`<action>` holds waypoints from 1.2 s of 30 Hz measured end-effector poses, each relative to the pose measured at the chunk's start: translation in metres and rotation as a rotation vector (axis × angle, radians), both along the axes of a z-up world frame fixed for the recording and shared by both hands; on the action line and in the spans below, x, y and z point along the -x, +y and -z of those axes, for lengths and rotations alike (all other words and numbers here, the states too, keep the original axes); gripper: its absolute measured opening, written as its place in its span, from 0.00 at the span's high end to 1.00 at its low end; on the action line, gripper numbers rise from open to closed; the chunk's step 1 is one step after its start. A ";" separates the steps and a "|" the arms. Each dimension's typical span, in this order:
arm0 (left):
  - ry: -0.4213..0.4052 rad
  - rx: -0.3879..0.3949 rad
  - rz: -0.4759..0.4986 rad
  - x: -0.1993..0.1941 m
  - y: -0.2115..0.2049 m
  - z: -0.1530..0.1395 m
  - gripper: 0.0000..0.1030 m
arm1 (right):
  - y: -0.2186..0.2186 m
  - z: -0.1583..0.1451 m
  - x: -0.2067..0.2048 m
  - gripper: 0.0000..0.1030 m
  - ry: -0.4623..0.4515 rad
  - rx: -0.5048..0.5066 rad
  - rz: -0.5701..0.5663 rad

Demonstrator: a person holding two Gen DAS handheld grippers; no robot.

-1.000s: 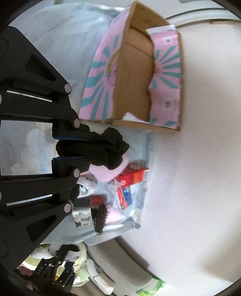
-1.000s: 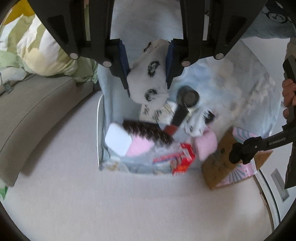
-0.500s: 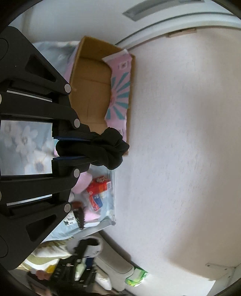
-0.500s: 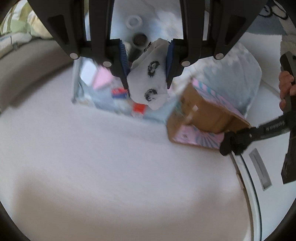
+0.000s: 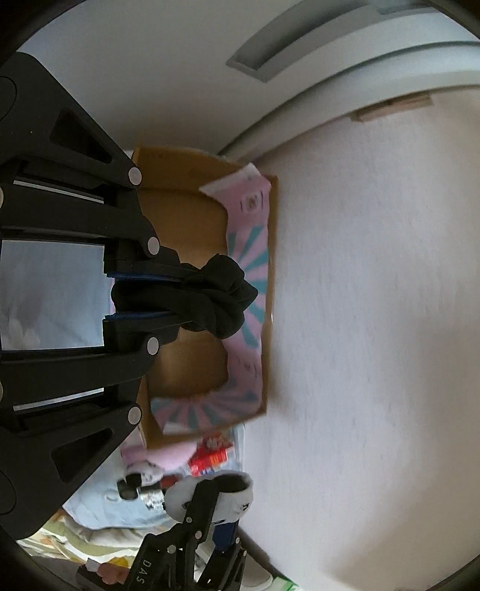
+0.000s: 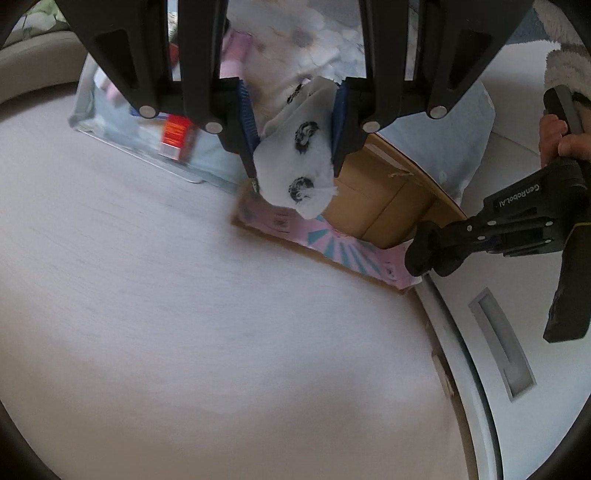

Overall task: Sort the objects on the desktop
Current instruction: 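Carry both socks into the cardboard box and open both tools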

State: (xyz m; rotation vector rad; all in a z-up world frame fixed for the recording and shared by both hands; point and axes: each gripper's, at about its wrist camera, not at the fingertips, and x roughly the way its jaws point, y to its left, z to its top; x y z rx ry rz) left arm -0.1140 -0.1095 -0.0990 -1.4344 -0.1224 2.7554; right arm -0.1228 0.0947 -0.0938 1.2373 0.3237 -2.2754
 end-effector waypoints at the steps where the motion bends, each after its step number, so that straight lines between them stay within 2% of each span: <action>1: -0.004 0.005 0.000 0.001 -0.003 0.002 0.90 | -0.007 0.005 0.004 0.69 -0.010 -0.003 -0.004; 8: -0.048 0.047 0.006 0.016 -0.025 0.019 0.90 | -0.053 0.030 0.020 0.68 -0.064 -0.045 -0.017; 12: -0.085 0.042 0.009 0.025 -0.036 0.036 0.90 | -0.072 0.054 0.028 0.68 -0.128 -0.048 0.013; 16: -0.114 0.037 0.018 0.029 -0.043 0.048 0.90 | -0.079 0.067 0.029 0.68 -0.152 -0.076 0.034; 27: -0.128 0.036 0.042 0.031 -0.041 0.061 0.89 | -0.080 0.073 0.035 0.68 -0.172 -0.067 0.069; 28: -0.121 0.026 0.047 0.030 -0.040 0.060 0.89 | -0.080 0.073 0.035 0.67 -0.169 -0.074 0.067; 29: -0.102 0.006 0.063 0.029 -0.039 0.057 0.87 | -0.081 0.072 0.034 0.60 -0.160 -0.086 0.068; 31: -0.076 -0.008 0.096 0.026 -0.034 0.050 0.68 | -0.085 0.071 0.031 0.42 -0.122 -0.122 0.064; 32: -0.068 0.011 0.094 0.025 -0.031 0.048 0.35 | -0.088 0.071 0.028 0.24 -0.099 -0.145 0.056; 33: -0.048 0.046 0.082 0.023 -0.028 0.045 0.02 | -0.089 0.071 0.027 0.19 -0.091 -0.148 0.054; 34: 0.003 0.084 0.057 0.019 -0.026 0.039 0.01 | -0.089 0.069 0.024 0.19 -0.070 -0.139 0.050; 36: 0.069 0.090 0.065 0.010 -0.025 0.026 0.00 | -0.088 0.067 0.020 0.19 -0.060 -0.128 0.044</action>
